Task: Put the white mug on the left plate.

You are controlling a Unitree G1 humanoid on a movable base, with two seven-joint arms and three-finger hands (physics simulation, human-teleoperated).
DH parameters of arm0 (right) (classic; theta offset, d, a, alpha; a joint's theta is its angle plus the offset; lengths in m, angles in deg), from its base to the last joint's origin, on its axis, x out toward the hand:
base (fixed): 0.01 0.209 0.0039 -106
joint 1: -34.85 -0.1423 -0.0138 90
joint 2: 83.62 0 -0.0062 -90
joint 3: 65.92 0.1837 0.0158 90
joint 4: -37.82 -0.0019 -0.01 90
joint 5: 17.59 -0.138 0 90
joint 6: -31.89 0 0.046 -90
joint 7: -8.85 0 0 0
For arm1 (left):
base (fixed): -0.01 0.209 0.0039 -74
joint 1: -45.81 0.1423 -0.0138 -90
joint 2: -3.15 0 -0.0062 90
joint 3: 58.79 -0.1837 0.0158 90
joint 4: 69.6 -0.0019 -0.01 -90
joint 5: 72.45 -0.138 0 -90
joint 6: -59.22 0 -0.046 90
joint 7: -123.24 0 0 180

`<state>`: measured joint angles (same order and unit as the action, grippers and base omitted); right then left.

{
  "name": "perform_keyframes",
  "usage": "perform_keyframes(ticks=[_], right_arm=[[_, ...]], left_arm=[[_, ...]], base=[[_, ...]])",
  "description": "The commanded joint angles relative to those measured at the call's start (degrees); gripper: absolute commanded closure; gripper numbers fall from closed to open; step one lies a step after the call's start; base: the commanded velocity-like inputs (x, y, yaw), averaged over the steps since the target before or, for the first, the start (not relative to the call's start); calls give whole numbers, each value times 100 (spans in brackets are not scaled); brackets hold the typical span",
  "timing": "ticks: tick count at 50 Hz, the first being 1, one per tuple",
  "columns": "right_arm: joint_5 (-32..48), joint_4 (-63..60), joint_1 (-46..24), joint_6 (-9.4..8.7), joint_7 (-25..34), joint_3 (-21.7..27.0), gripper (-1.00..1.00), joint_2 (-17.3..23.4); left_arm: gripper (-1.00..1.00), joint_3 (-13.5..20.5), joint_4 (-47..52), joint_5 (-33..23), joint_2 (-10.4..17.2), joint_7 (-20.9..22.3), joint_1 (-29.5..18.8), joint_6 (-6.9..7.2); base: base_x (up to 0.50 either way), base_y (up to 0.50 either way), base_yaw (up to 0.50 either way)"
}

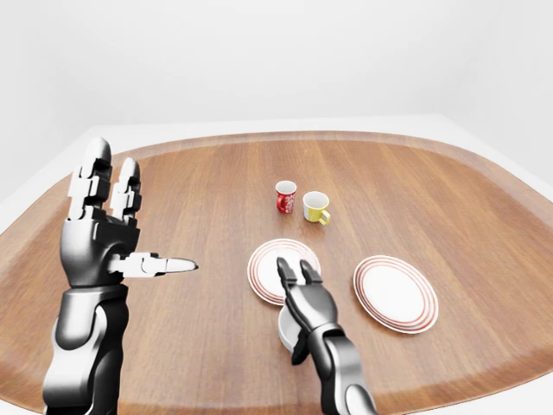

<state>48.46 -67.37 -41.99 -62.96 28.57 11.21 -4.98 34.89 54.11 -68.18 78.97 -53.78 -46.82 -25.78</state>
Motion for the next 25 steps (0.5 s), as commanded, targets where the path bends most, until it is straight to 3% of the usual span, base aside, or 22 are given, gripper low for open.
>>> perform_keyframes(ticks=[1, 25], right_arm=[[73, 97, -35, 19, 9, -39, -100, -2], [155, 405, -183, 71, -9, -91, -100, -29]], left_arm=[[-100, 0, 2, 0, 0, -5, 0, 0], [-100, -14, 1, -9, -6, -7, 12, 0]], base=[[0, 0, 0], [0, 0, 0]])
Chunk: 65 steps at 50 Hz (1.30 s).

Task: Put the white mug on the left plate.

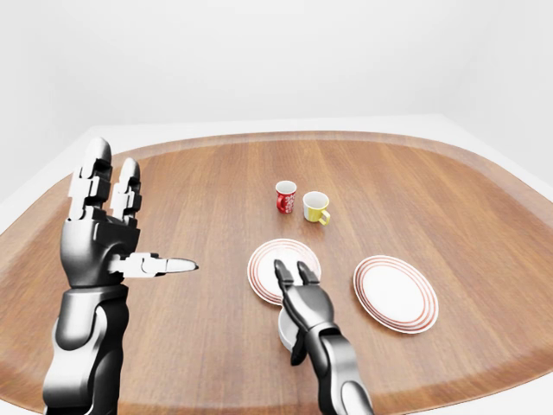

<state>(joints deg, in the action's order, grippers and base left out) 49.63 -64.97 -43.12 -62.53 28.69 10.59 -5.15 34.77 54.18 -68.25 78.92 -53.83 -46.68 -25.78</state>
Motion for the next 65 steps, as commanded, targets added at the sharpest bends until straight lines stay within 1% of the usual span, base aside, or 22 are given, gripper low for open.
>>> perform_keyframes(ticks=[1, 9, 17, 20, 22, 26, 27, 28, 29, 30, 33, 34, 35, 36, 37, 39, 51, 60, 63, 65], right_arm=[[44, 166, -79, 24, -15, -33, -100, -16], [41, 288, -126, 26, -58, -64, -100, -45], [41, 446, -72, 98, -141, -87, -100, 8], [55, 453, -53, 133, -134, -96, -100, 26], [90, 521, -24, 230, -159, -119, -100, 75], [99, 512, 16, 258, -160, -109, -100, 71], [94, 515, 8, 263, -155, -103, -92, 70], [91, 519, 11, 297, -148, -109, -58, 79], [92, 519, 11, 300, -147, -107, -58, 78], [98, 522, 33, 329, -143, -120, -53, 86], [109, 555, 56, 368, -158, -124, -6, 96], [106, 556, 59, 374, -149, -120, 29, 99], [102, 561, 61, 381, -150, -117, 35, 99], [94, 565, 62, 391, -153, -113, 46, 98], [96, 561, 74, 399, -149, -114, 75, 102], [70, 515, 100, 426, -138, -117, 100, 102], [-12, 435, 132, 472, -38, -112, 100, 106], [-97, 93, 32, 374, 278, -40, 100, 54], [-138, -152, 117, 351, 402, -84, 100, 37], [-199, -342, 212, 305, 532, -137, 100, 29]], left_arm=[[-100, -3, 0, -2, -1, -1, -4, 0], [-100, 6, 0, 6, 4, -6, -26, 0], [-100, 7, -24, 6, 5, -6, -32, 0], [-100, 10, -26, 8, 6, -9, -36, 0], [-100, 9, -40, 2, 5, -13, -31, 0], [-100, -5, -26, 1, 2, -9, -24, 0], [-100, -2, -34, 0, 2, -10, -23, 0], [-100, -2, -37, 0, 2, -10, -22, 0], [-100, -2, -37, 0, 2, -10, -22, 0], [-100, 0, -32, 3, 1, -11, -24, 0], [-100, -2, -34, 1, 1, -12, -23, 0], [-100, -1, -36, 1, 0, -13, -24, 0], [-100, -4, -37, 0, -1, -14, -22, 0], [-100, -6, -35, 1, -2, -14, -19, 0], [-100, -10, -35, -2, -3, -15, -17, 0], [-100, -7, -30, 0, -2, -17, -22, 0], [-100, -11, -51, -5, -3, -13, -4, 0], [-100, -18, -52, -11, -7, -5, 14, 0], [-100, -12, -51, -10, -5, -1, 15, 0], [-100, -6, -45, -4, -5, -1, 12, 0]], base=[[0, 0, 0], [0, 0, 0], [0, 0, 0], [0, 0, 0], [0, 0, 0], [0, 0, 0], [0, 0, 0], [0, 0, 0], [0, 0, 0], [0, 0, 0], [0, 0, 0], [0, 0, 0], [0, 0, 0], [0, 0, 0], [0, 0, 0], [0, 0, 0], [0, 0, 0], [0, 0, 0], [0, 0, 0], [0, 0, 0]])
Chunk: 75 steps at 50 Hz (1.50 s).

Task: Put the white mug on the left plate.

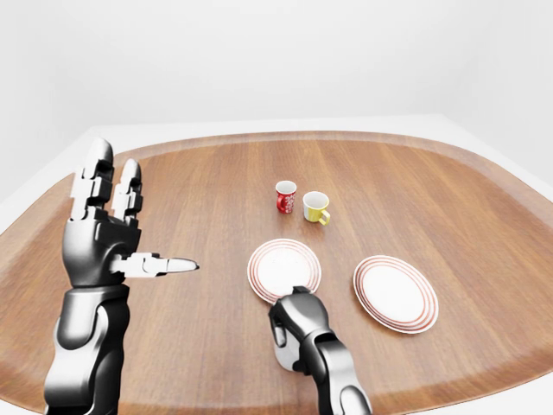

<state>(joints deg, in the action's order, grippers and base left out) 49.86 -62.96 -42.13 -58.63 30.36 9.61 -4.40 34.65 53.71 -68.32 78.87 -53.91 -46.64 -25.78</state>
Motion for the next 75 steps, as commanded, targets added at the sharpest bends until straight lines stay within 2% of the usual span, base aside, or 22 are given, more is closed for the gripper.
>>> perform_keyframes(ticks=[1, 5, 8, 27, 37, 46, 62, 67, 75], right_arm=[[-296, -720, 144, -118, 476, -69, 100, -62], [-470, -1141, 150, -345, 839, -147, 100, -80], [-530, -1323, 84, -448, 975, -155, 100, -84], [-615, -2068, -213, -448, 1658, -46, 100, -187], [-786, -2147, -1052, -448, 1849, 433, 100, -376], [-864, -2181, -1555, -448, 1849, 600, 100, -405], [-1065, -1088, -3113, -448, 1849, 1190, 100, -111], [-1298, 118, -3927, -448, 1849, 1355, 100, 107], [-1535, 1357, -4600, -448, 1687, 1434, 100, 346]], left_arm=[[-100, -3, 11, -2, -2, 7, 16, 0], [-100, -7, 23, -3, -3, 9, 17, 0], [-100, -7, 26, -3, -4, 9, 18, 0], [-100, 0, 48, 3, -1, 4, -6, 0], [-100, 42, 32, 21, 16, 1, -39, 0], [-100, 87, 28, 47, 35, -3, -68, 0], [-100, 103, 20, 58, 46, -5, -82, 0], [-100, 109, 17, 60, 48, -3, -86, 0], [-100, 102, 38, 49, 45, 0, -68, 0]], base=[[0, 0, 0], [0, 0, 0], [0, 0, 0], [0, 0, 0], [0, 0, 0], [0, 0, 0], [0, 0, 0], [0, 0, 0], [0, 0, 0]])
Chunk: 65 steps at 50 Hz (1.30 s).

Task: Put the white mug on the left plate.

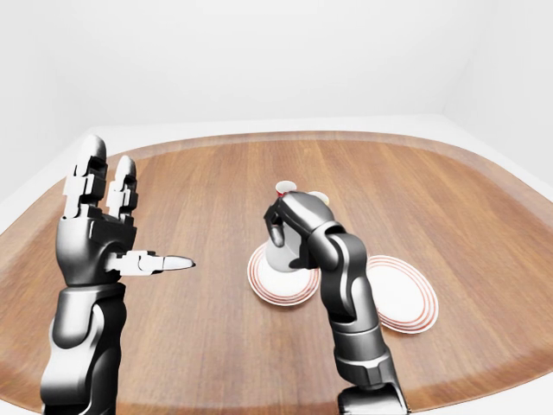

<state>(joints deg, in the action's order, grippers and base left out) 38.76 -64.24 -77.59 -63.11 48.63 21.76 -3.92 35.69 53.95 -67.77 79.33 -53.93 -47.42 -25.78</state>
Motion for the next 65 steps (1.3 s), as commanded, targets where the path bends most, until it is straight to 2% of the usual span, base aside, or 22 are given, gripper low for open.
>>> perform_keyframes(ticks=[1, 6, 11, 15, 17, 19, 21, 29, 36, 49, 65], right_arm=[[-450, 1661, -1154, 0, -219, 232, 100, 338], [-656, 2728, -1717, 0, -580, 255, 100, 419], [-630, 3419, -1907, 0, -970, 155, 100, 406], [-551, 3992, -2054, 322, -1292, 77, 100, 378], [-420, 4443, -2195, 693, -1558, -35, 100, 377], [-402, 4627, -2264, 794, -1605, -27, 100, 300], [-366, 5082, -2425, 1000, -1784, -84, 100, 235], [-161, 6218, -2629, 1000, -2027, -272, 100, 11], [-9, 7622, -3243, 1000, -2380, -309, 100, 26], [215, 8066, -3396, 1000, -2712, -332, 100, 105], [389, 8263, -3482, 1000, -2968, -374, 100, -33]], left_arm=[[-100, -7, 12, -8, -4, 2, 17, 0], [-100, -11, 15, -16, -5, 6, 17, 0], [-100, -5, 41, -8, -4, 3, 5, 0], [-100, -10, 40, -11, -6, -2, 8, 0], [-100, -25, 43, -17, -11, -2, 17, 0], [-100, -26, 42, -16, -12, -5, 12, 0], [-100, -25, 49, -15, -11, -7, 2, 0], [-100, -1, 34, 8, -1, -11, -18, 0], [-100, 29, 45, 38, 10, -11, -35, 0], [-100, 7, 39, 29, 2, -9, -12, 0], [-100, -15, 28, 25, -10, -6, 10, 0]], base=[[0, 0, 0], [0, 0, 0], [0, 0, 0], [0, 0, 0], [0, 0, 0], [0, 0, 0], [0, 0, 0], [0, 0, 0], [0, 0, 0], [0, 0, 0], [0, 0, 0]])
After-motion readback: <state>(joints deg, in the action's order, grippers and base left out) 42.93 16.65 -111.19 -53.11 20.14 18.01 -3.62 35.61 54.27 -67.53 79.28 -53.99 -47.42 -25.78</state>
